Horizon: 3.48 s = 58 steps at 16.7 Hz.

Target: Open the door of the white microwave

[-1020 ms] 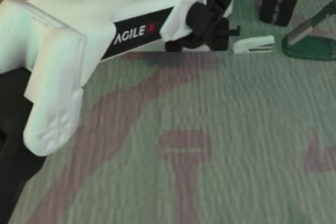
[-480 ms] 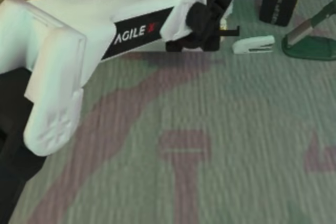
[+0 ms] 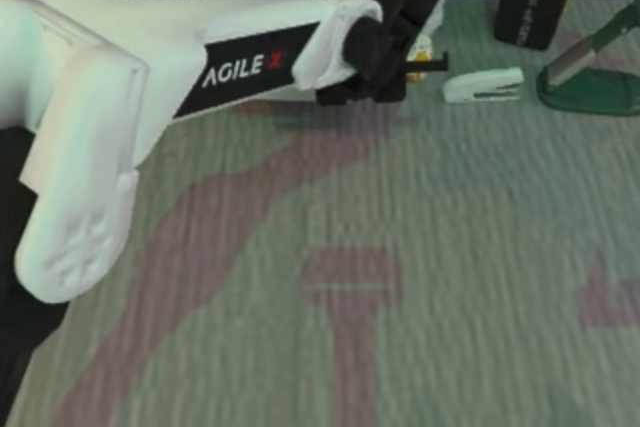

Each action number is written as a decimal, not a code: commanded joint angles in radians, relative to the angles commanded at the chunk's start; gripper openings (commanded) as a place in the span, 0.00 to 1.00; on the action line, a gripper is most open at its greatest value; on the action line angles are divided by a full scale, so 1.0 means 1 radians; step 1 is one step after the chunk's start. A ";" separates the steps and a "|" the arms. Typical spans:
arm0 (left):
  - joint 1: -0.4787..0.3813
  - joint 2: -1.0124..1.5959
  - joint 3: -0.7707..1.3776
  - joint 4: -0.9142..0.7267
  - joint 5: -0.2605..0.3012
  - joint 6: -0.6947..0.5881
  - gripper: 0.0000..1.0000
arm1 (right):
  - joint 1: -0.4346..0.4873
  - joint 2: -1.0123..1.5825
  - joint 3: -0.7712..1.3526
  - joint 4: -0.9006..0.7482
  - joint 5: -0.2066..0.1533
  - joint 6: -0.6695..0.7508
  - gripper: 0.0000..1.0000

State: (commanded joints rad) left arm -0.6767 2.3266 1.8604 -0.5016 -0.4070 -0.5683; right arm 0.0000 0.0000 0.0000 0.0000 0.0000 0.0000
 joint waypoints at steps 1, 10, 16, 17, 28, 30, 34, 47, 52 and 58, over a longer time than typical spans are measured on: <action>0.000 0.000 0.000 0.000 0.000 0.000 0.00 | 0.000 0.000 0.000 0.000 0.000 0.000 1.00; 0.000 0.000 0.000 0.000 0.000 0.000 0.00 | 0.000 0.000 0.000 0.000 0.000 0.000 1.00; 0.000 0.000 0.000 0.000 0.000 0.000 0.00 | 0.000 0.000 0.000 0.000 0.000 0.000 1.00; 0.000 0.000 0.000 0.000 0.000 0.000 0.00 | 0.000 0.000 0.000 0.000 0.000 0.000 1.00; -0.004 -0.007 -0.027 0.016 0.014 0.013 0.00 | 0.000 0.000 0.000 0.000 0.000 0.000 1.00; 0.001 -0.033 -0.057 0.041 0.024 0.031 0.00 | 0.000 0.000 0.000 0.000 0.000 0.000 1.00; 0.004 -0.051 -0.092 0.061 0.034 0.054 0.00 | 0.000 0.000 0.000 0.000 0.000 0.000 1.00; 0.004 -0.051 -0.092 0.061 0.034 0.054 0.00 | 0.000 0.000 0.000 0.000 0.000 0.000 1.00; 0.004 -0.051 -0.092 0.061 0.034 0.054 0.00 | 0.000 0.000 0.000 0.000 0.000 0.000 1.00; -0.005 -0.047 -0.090 0.062 0.041 0.050 0.00 | 0.000 0.000 0.000 0.000 0.000 0.000 1.00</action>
State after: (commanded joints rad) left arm -0.6813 2.2800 1.7702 -0.4396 -0.3665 -0.5184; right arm 0.0000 0.0000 0.0000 0.0000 0.0000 0.0000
